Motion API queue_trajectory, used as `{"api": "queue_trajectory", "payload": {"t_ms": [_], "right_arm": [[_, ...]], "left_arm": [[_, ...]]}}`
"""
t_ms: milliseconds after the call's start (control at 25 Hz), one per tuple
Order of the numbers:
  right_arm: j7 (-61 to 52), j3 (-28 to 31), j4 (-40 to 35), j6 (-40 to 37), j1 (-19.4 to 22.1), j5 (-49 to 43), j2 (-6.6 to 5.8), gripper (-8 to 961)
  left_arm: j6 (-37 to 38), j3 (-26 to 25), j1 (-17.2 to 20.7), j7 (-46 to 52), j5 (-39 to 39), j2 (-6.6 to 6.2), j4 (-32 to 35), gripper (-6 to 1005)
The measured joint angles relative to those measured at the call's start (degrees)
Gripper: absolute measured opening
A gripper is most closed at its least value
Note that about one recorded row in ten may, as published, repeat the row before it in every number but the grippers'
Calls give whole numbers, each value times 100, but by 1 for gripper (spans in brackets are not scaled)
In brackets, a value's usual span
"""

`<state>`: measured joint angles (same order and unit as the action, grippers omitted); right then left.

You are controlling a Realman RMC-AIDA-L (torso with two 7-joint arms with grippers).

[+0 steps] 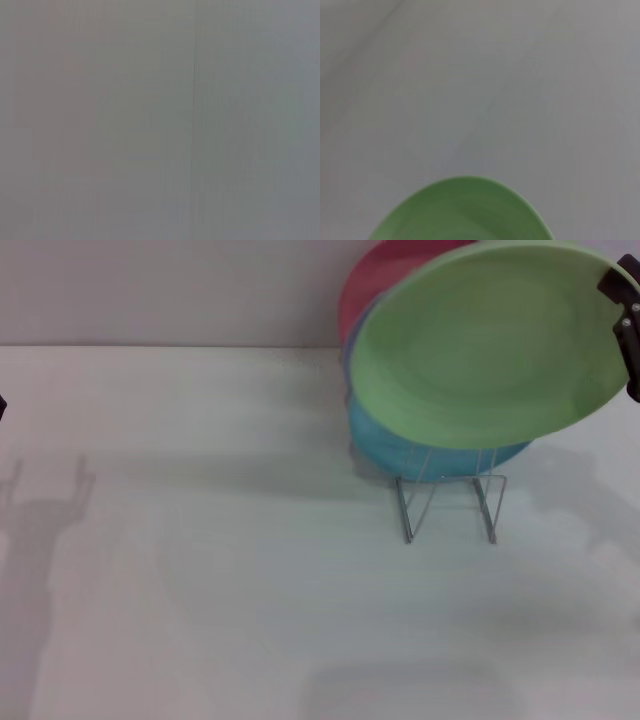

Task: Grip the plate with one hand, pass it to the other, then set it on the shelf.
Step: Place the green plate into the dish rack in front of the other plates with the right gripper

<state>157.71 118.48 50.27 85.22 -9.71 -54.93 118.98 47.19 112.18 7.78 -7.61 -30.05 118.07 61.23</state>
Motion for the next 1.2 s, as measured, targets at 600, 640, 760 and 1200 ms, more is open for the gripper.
{"api": "queue_trajectory", "payload": {"t_ms": [600,640,760,1200], "right_arm": [[338,191,-468,20,28,-189,-9,39],[364,192,-501,11,25,-209,-10,39],[428,193,-586,-23,14,-229,-13,39],[739,234,-1189,-139,-197,-433,-10,40]], "left_arm": [[10,116,6,-3,6,-4,-7,791],[10,124,5,-5,33,-4,-7,791],[10,133,6,-10,107,-4,-7,791],[10,214,-25,-11,131,-4,-24,791]]}}
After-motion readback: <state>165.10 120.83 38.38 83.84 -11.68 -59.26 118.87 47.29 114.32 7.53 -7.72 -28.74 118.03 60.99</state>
